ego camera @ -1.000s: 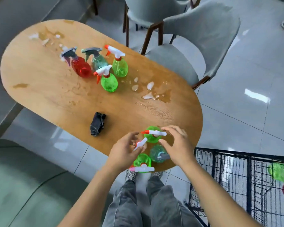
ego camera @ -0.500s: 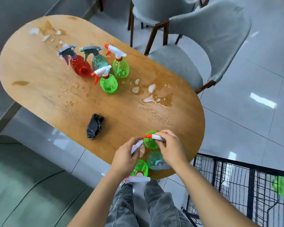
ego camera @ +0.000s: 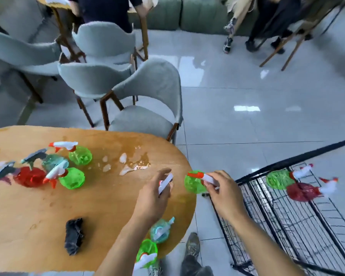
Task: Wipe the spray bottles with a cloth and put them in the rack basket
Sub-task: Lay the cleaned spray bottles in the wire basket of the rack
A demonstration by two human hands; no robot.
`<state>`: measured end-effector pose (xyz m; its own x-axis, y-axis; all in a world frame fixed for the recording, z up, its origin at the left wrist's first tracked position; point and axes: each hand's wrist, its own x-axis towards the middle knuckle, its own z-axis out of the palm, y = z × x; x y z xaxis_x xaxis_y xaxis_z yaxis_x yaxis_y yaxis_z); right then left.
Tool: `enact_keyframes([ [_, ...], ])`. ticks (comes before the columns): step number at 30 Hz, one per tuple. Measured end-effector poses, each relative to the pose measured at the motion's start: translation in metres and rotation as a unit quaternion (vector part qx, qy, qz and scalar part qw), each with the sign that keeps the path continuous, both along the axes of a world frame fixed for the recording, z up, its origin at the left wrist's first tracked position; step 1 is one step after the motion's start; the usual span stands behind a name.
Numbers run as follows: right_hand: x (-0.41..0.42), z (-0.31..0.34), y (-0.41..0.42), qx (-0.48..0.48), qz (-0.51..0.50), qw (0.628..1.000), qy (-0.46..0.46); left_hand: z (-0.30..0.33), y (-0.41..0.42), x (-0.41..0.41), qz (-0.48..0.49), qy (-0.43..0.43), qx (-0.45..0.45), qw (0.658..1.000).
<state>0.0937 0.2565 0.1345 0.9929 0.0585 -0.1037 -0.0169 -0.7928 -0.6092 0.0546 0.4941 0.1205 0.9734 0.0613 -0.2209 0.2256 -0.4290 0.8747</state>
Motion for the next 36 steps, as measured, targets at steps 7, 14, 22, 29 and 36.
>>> enact_keyframes([
  [7, -0.035, 0.040, -0.144, 0.006, -0.194, 0.981, -0.021, 0.026, -0.143, 0.055, -0.179, -0.060, -0.004, 0.982],
  [14, -0.073, 0.035, -0.282, 0.011, -0.339, 0.941, 0.009, 0.023, -0.302, 0.079, -0.323, -0.054, 0.012, 0.945],
  [22, -0.071, -0.020, -0.380, 0.046, -0.387, 0.918, 0.070, -0.021, -0.438, 0.095, -0.397, 0.021, 0.051, 0.916],
  [29, -0.056, -0.069, -0.422, 0.045, -0.377, 0.915, 0.134, -0.061, -0.490, 0.109, -0.420, 0.068, 0.117, 0.897],
  [36, -0.043, -0.081, -0.428, 0.042, -0.357, 0.921, 0.149, -0.074, -0.497, 0.118, -0.399, 0.078, 0.115, 0.906],
])
